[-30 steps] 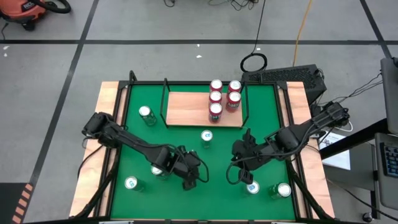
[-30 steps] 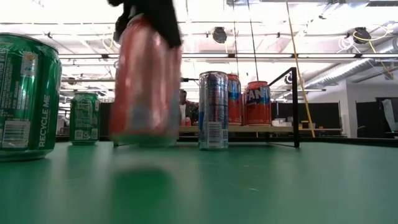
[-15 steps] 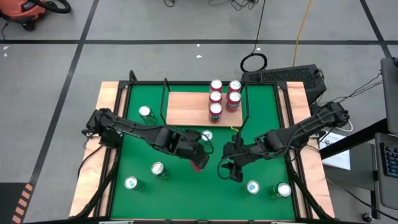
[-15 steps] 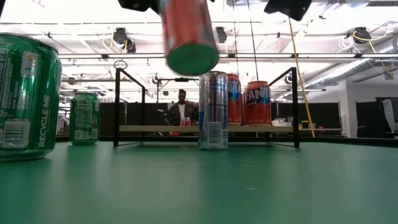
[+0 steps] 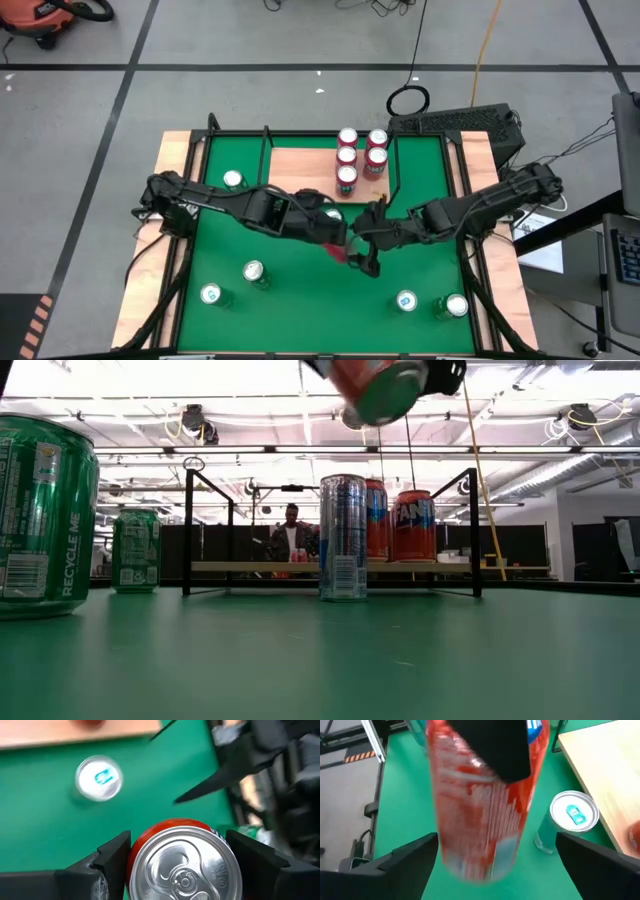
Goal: Place canned beverage on shelf
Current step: Put the red soda can on the shelf aligned with the other red soda can on the shelf
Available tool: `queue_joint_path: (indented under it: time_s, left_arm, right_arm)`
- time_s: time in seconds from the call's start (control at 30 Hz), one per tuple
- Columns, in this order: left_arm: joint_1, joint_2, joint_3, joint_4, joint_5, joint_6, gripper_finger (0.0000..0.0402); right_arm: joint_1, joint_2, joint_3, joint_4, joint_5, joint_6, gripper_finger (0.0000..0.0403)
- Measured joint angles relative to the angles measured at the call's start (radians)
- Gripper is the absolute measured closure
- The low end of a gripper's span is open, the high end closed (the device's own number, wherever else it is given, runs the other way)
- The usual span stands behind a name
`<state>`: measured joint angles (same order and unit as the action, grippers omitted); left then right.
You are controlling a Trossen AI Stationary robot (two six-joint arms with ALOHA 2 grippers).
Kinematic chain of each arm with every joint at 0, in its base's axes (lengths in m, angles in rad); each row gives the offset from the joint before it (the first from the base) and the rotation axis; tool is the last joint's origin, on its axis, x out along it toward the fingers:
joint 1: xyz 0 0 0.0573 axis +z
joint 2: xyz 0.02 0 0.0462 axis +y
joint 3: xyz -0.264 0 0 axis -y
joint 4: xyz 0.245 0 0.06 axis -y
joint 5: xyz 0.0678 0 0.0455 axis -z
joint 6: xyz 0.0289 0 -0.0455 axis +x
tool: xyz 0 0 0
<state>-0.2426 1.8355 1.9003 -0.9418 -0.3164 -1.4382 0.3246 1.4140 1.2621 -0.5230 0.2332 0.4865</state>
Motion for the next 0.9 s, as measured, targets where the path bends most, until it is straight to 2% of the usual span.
queue_joint_path:
  time_s: [0.13, 0.37, 0.47, 0.67, 0.9]
  left_arm:
    - [0.001, 0.000, 0.001, 0.116, -0.081, -0.015, 0.0132]
    - [0.001, 0.000, 0.002, 0.151, -0.137, -0.023, 0.0132]
    - [0.001, 0.000, 0.002, 0.144, -0.140, -0.023, 0.0132]
    - [0.003, 0.002, 0.002, 0.146, -0.148, -0.023, 0.0128]
    - [0.005, 0.003, 0.001, 0.176, -0.150, -0.008, 0.0099]
  right_arm:
    - [-0.012, -0.005, 0.000, 0.047, -0.001, -0.044, 0.0010]
    - [-0.023, -0.011, 0.000, 0.037, -0.001, -0.079, 0.0014]
    - [-0.031, -0.018, 0.000, 0.030, -0.001, -0.088, 0.0038]
    - [-0.045, -0.031, 0.000, 0.014, -0.003, -0.100, 0.0116]
    - [-0.049, -0.040, 0.000, 0.004, -0.015, -0.106, 0.0122]
